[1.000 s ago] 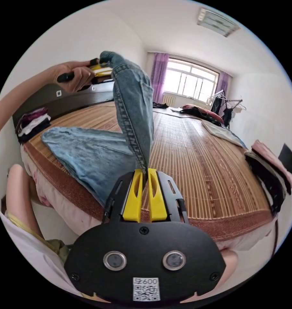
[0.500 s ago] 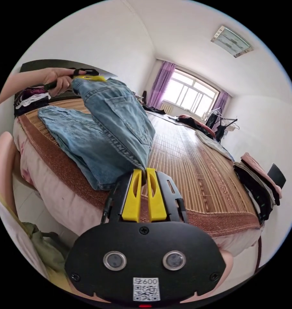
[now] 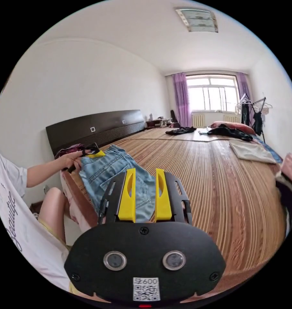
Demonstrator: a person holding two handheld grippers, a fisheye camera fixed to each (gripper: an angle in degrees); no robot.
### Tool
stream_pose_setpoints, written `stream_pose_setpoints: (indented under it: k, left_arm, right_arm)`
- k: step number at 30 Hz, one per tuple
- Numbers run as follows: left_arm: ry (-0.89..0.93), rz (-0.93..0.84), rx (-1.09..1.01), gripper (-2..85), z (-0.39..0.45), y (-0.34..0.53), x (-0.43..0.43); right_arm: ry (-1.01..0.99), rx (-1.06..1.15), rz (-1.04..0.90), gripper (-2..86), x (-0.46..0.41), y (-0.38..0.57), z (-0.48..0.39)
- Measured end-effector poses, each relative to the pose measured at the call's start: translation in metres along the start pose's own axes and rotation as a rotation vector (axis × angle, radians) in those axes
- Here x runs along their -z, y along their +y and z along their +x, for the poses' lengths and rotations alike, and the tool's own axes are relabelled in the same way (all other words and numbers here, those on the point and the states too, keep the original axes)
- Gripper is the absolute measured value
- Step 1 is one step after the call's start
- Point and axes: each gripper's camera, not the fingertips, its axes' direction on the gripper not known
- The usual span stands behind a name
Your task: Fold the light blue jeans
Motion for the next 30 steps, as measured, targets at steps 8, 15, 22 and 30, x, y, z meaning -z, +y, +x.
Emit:
stream_pose_setpoints:
  k: [8, 15, 22, 30]
  left_arm:
    - [-0.077, -0.119, -0.186, 2.5, 0.016, 0.001, -0.059]
    - [-0.002, -0.163, -0.28, 2.4, -0.016, 0.01, -0.087]
    - [0.03, -0.134, -0.324, 2.3, -0.064, 0.026, -0.07]
    - [-0.018, 0.019, -0.378, 2.2, -0.102, 0.08, -0.046]
  right_arm:
    - [-1.072, -0.188, -0.487, 18.2, -0.209, -0.349, 0.176]
    - [-1.443, -0.062, -0.682, 26.1, -0.364, -0.482, 0.121]
    - [-2.052, 0.064, -0.978, 21.0, -0.482, -0.548, -0.056]
    - [-1.788, 0.154, -0.975, 18.0, -0.463, -0.615, -0.092]
